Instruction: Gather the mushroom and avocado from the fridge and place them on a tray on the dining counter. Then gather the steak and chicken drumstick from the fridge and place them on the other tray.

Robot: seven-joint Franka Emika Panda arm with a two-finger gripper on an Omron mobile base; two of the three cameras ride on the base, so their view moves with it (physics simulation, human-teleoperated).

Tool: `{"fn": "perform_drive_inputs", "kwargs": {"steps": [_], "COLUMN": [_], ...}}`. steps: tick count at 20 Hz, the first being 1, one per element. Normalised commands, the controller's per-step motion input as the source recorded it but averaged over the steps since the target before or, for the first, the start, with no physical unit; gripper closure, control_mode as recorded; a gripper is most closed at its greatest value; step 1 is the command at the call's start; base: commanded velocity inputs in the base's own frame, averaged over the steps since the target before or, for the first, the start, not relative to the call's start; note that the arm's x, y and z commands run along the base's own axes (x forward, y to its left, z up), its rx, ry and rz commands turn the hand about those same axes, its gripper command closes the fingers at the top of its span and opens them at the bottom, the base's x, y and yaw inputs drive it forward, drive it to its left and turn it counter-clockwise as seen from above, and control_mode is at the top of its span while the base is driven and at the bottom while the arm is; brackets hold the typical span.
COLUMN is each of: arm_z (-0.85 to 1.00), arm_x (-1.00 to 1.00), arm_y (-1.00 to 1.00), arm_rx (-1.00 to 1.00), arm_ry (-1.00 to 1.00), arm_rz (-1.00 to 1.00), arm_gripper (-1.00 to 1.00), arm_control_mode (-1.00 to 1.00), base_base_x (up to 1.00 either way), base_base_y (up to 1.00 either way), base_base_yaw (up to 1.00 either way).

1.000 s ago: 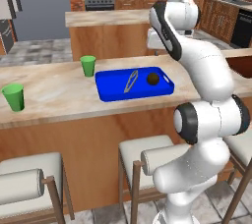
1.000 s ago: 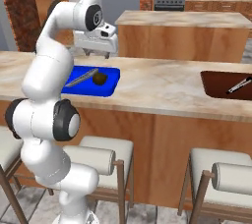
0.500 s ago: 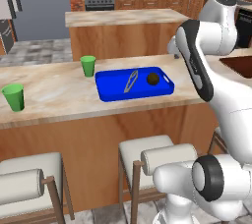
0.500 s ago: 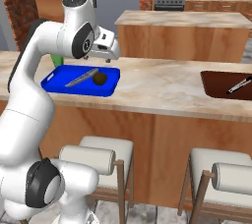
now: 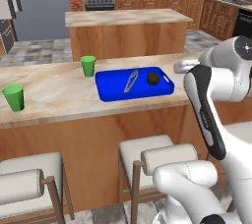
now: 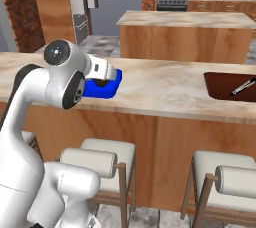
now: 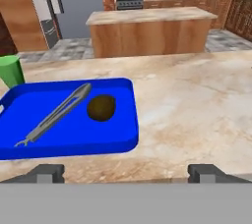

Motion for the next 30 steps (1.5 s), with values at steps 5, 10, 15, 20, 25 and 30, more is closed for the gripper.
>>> {"fn": "perform_drive_inputs", "kwargs": {"steps": [5, 10, 15, 20, 25, 30], "arm_z": [-0.02, 0.0, 0.0, 0.0, 0.0, 0.0], "arm_x": [-0.18, 0.0, 0.0, 0.0, 0.0, 0.0], "arm_y": [0.04, 0.0, 0.0, 0.0, 0.0, 0.0], "arm_rx": [-0.04, 0.0, 0.0, 0.0, 0.0, 0.0], "arm_ry": [-0.07, 0.0, 0.0, 0.0, 0.0, 0.0], "arm_rz": [0.0, 0.0, 0.0, 0.0, 0.0, 0.0], "arm_gripper": [-1.0, -1.0, -1.0, -1.0, -1.0, -1.0], "arm_control_mode": [1.0, 1.0, 1.0, 1.0, 1.0, 1.0], "base_base_x": [-0.35, -0.99, -0.54, -0.16, -0.02, 0.0], "base_base_y": [-0.07, -0.48, -0.78, -1.0, -1.0, -1.0], "base_base_yaw": [-0.06, -0.26, -0.2, -0.08, -0.02, 0.0]}}
